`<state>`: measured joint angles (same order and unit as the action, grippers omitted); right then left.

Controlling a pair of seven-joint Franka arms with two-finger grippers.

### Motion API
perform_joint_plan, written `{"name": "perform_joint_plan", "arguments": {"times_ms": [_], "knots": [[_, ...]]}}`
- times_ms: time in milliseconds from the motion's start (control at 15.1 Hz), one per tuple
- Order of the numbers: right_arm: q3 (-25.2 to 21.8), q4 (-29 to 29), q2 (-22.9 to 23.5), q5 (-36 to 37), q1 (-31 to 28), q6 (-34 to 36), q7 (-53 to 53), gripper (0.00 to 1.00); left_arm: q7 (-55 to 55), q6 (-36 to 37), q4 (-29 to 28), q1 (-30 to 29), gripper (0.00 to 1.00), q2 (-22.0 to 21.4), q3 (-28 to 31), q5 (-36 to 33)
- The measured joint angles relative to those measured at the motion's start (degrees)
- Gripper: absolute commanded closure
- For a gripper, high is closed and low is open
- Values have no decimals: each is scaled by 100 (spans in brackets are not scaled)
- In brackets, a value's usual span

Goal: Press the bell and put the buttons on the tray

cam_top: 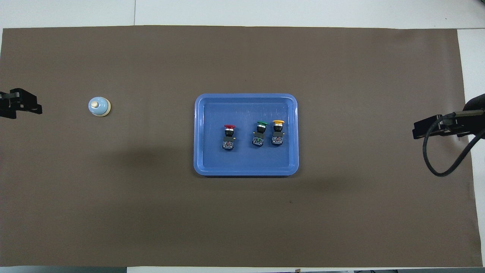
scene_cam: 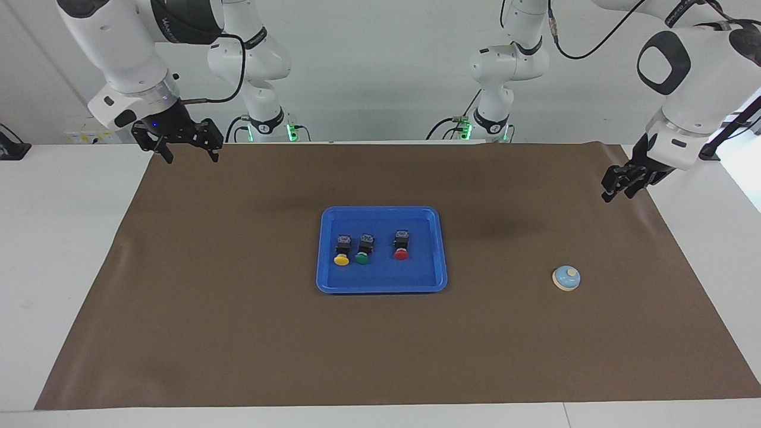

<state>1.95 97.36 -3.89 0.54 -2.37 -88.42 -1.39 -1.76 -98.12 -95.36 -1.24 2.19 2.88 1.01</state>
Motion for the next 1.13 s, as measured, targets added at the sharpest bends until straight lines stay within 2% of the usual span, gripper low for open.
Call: {"name": "perform_joint_plan", "arguments": {"times_ms": [531,863,1129], "knots": [[2,0,0,0,-5,36,-2,0,0,819,-16,1,0,-554,-11,0],[73,50,-7,0,8,15,-5,0,0,1186,63,4,0,-624,-49,0],[215,451,-22,-2,30,-593,116,0,0,1317,71,2,0,-623,-22,0]]}}
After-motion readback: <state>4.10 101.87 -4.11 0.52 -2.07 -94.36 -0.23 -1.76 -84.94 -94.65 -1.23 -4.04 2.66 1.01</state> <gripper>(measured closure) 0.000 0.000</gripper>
